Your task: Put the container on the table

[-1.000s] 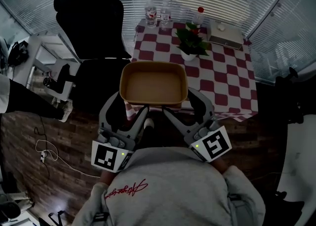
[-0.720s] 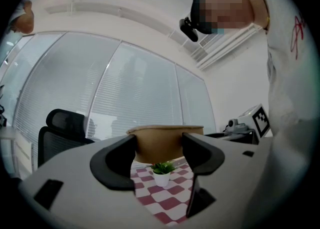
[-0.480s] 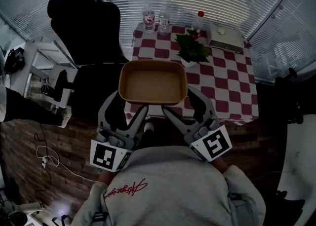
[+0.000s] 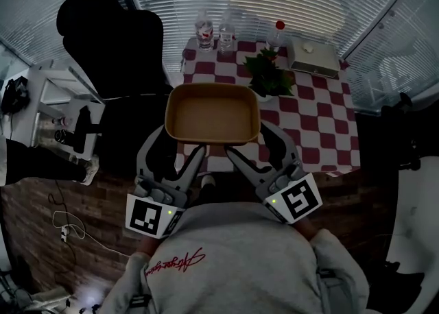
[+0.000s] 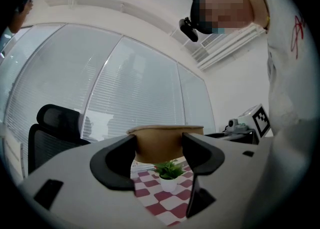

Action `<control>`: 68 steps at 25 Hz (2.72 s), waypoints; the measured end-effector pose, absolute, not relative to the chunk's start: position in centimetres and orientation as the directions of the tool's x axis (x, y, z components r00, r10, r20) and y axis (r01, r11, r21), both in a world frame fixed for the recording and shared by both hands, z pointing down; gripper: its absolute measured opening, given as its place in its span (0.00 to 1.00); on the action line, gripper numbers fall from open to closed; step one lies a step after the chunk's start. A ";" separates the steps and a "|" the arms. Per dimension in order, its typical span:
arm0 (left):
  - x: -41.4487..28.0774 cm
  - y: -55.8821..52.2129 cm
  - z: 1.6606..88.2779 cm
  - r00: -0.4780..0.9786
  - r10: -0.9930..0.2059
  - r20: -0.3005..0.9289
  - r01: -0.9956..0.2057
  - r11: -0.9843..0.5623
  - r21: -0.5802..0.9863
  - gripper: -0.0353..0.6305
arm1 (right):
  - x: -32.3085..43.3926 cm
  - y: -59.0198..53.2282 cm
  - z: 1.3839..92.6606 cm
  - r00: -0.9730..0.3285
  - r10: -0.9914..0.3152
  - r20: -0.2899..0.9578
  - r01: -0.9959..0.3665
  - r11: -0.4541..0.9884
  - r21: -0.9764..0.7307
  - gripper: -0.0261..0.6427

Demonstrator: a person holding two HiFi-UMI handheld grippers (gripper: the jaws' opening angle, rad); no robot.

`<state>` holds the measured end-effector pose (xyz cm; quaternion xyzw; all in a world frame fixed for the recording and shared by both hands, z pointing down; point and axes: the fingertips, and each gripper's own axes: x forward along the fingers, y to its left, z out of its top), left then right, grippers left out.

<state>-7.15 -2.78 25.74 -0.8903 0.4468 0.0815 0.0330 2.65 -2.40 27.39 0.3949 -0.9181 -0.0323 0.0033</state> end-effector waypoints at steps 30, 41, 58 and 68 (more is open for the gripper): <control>-10.2 -13.5 25.6 0.655 -0.737 -0.163 -0.746 -0.666 0.012 0.51 | -0.7 -12.5 27.3 -0.631 -0.775 -0.012 -0.774 0.630 0.063 0.50; -10.7 -15.0 25.9 0.662 -0.729 -0.175 -0.740 -0.673 0.002 0.51 | -1.0 -13.7 27.7 -0.613 -0.790 -0.010 -0.789 0.611 0.066 0.50; -9.2 -13.9 25.3 0.619 -0.766 -0.175 -0.778 -0.628 0.001 0.51 | 0.6 -13.4 27.3 -0.661 -0.750 0.011 -0.745 0.658 0.107 0.50; -8.5 -14.3 26.1 0.597 -0.786 -0.159 -0.795 -0.606 0.012 0.51 | 1.3 -14.0 27.6 -0.681 -0.733 0.012 -0.728 0.678 0.101 0.50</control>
